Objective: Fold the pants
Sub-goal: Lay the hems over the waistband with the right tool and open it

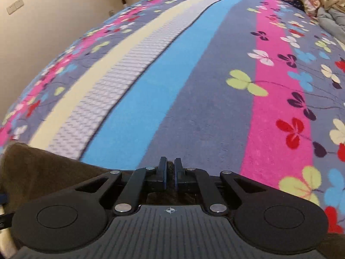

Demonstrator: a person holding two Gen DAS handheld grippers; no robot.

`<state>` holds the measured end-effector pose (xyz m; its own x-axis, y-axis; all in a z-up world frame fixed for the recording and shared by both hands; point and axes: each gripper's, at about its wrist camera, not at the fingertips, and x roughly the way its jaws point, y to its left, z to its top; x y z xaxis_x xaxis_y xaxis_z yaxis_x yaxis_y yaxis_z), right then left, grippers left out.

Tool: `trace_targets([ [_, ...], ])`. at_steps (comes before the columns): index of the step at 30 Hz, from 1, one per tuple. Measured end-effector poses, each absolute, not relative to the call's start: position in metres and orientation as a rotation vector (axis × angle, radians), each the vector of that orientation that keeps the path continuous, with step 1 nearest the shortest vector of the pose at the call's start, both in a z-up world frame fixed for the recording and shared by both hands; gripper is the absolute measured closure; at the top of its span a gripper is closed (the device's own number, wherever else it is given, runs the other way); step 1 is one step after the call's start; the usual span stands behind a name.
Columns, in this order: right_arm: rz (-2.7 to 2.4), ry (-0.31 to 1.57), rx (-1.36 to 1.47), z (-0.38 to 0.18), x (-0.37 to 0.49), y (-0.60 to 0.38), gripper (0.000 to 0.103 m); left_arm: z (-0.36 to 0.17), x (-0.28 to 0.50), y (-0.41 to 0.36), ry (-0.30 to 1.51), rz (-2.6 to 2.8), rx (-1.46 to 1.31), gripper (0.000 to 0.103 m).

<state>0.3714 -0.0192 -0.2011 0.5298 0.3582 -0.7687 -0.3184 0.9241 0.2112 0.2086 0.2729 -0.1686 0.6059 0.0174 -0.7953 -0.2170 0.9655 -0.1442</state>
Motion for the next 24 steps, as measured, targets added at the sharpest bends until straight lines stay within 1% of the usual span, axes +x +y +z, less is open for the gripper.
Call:
trace_targets([
  [3,0.392,0.845,0.011,-0.22,0.372,-0.008,0.097,-0.169,0.208,0.272,0.911,0.136,-0.228,0.0],
  [7,0.35,0.798,0.001,-0.224,0.373,-0.007,0.094,-0.169,0.21,0.269,0.919,0.146,-0.216,0.0],
  [8,0.34,0.794,0.015,-0.22,0.371,-0.009,0.088,-0.168,0.21,0.27,0.921,0.148,-0.221,0.0],
  [9,0.328,0.782,0.065,-0.211,0.367,-0.016,0.074,-0.167,0.21,0.272,0.922,0.149,-0.232,0.0],
  [10,0.331,0.767,0.121,-0.202,0.361,-0.024,0.065,-0.166,0.21,0.274,0.924,0.15,-0.247,0.0],
  [11,0.34,0.749,0.176,-0.193,0.352,-0.034,0.051,-0.165,0.209,0.276,0.924,0.15,-0.264,0.0],
  [12,0.341,0.726,0.216,-0.182,0.338,-0.047,0.049,-0.165,0.209,0.277,0.922,0.152,-0.274,0.0],
  [16,0.306,0.711,0.158,-0.165,0.293,-0.093,0.049,-0.164,0.209,0.273,0.924,0.161,-0.256,0.0],
  [21,0.2,0.797,0.095,-0.178,0.223,-0.142,0.049,-0.158,0.202,0.263,0.932,0.165,-0.245,0.0],
  [24,0.205,0.853,0.077,-0.188,0.175,-0.148,0.049,-0.155,0.196,0.254,0.938,0.127,-0.246,0.0],
])
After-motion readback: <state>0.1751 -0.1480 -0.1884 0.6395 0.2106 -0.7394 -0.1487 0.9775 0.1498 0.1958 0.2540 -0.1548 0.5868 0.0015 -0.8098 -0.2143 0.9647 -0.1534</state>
